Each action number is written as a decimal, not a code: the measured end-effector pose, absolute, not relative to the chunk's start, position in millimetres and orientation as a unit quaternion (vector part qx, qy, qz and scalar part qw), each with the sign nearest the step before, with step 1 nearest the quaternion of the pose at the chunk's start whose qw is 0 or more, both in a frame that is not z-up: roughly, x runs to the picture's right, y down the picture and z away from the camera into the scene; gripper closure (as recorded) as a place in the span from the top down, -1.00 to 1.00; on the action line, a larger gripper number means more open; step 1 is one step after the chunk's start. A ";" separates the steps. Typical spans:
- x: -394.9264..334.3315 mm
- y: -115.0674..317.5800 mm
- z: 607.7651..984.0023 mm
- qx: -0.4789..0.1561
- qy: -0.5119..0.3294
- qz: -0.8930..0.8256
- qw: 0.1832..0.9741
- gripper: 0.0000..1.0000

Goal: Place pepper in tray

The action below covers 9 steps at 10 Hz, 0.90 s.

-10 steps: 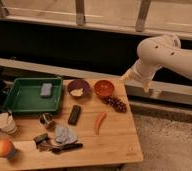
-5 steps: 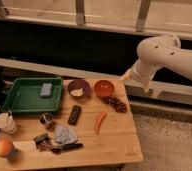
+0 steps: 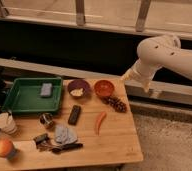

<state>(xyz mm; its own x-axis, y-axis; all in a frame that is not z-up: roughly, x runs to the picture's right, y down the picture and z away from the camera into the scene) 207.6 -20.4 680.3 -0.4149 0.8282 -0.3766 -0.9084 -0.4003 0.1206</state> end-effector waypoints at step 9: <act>200.9 -13.8 686.4 -0.130 0.167 0.812 0.543 0.55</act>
<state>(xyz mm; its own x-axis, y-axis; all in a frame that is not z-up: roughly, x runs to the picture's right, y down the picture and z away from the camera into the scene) 200.9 -13.8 686.4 -0.3761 0.8394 -0.3923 -0.9261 -0.3539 0.1305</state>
